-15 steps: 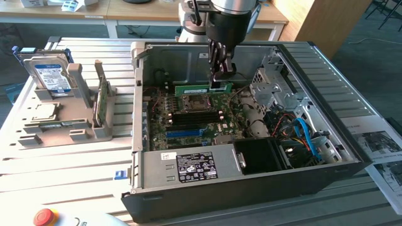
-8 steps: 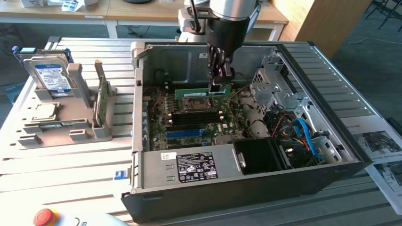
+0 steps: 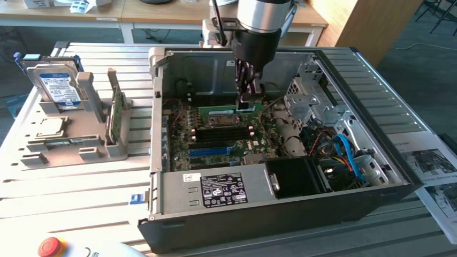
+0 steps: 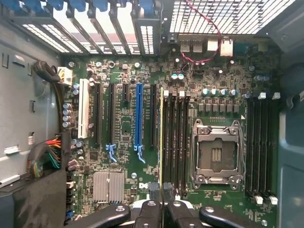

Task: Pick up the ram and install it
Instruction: 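Insert the ram into the slot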

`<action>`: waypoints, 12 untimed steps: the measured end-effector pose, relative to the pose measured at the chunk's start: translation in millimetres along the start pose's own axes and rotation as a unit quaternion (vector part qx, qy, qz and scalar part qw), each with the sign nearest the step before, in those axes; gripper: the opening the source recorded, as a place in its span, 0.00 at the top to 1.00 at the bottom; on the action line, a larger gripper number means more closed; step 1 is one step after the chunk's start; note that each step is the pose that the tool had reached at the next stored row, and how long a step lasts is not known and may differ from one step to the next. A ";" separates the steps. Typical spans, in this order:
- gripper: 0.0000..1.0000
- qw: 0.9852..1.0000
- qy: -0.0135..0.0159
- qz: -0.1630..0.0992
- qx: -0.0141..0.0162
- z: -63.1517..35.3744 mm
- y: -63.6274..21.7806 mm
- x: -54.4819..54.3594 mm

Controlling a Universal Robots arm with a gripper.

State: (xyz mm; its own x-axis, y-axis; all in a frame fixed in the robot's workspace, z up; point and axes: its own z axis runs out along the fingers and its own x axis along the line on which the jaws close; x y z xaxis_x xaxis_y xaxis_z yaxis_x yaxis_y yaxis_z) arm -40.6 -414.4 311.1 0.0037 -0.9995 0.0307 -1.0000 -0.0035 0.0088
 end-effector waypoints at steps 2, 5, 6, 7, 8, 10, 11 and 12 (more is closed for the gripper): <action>0.88 1.000 0.000 0.000 0.000 3.6 -0.1 -0.1; 0.88 1.000 0.000 0.000 0.000 9.0 -0.1 -0.3; 0.88 1.000 0.000 0.000 0.000 11.0 -0.1 -0.4; 0.88 1.000 0.000 0.000 0.000 12.8 -0.1 -0.4; 0.88 1.000 0.000 0.000 0.000 14.6 -0.1 -0.5; 0.88 1.000 0.000 0.000 0.000 18.1 -0.2 -0.6; 0.88 1.000 0.000 0.000 0.000 19.9 -0.2 -0.6; 0.88 1.000 0.000 0.000 0.000 21.9 -0.2 -0.7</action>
State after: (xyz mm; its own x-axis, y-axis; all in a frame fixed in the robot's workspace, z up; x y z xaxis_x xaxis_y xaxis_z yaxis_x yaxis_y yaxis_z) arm -40.6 -414.3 289.3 0.0037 -0.9995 0.0306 -1.0000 -0.0035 0.0088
